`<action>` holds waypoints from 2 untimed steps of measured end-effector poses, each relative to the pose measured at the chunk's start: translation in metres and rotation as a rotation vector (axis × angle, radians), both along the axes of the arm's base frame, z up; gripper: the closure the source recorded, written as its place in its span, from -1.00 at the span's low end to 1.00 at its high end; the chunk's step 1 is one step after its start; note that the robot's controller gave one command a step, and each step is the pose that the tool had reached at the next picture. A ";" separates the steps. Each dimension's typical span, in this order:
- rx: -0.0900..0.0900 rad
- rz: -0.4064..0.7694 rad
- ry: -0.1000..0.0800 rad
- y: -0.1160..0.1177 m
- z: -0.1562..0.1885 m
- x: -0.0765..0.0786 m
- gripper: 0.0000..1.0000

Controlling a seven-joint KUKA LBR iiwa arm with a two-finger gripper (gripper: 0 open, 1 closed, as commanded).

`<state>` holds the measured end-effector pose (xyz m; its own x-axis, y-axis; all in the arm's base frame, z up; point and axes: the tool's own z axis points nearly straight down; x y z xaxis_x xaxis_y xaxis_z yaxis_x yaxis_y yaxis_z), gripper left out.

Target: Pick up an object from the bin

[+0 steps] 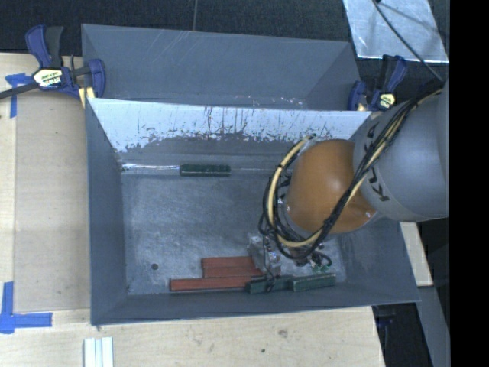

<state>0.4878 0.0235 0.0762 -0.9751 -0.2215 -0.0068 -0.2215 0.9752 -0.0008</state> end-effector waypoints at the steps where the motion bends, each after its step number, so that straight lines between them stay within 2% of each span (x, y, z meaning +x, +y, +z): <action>1: 0.000 0.005 0.001 0.024 0.098 0.032 1.00; 2: 0.000 0.005 0.003 0.024 0.097 0.031 -1.00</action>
Offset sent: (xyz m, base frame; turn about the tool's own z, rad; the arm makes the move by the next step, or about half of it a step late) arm 0.0301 0.0238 0.0969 -0.0036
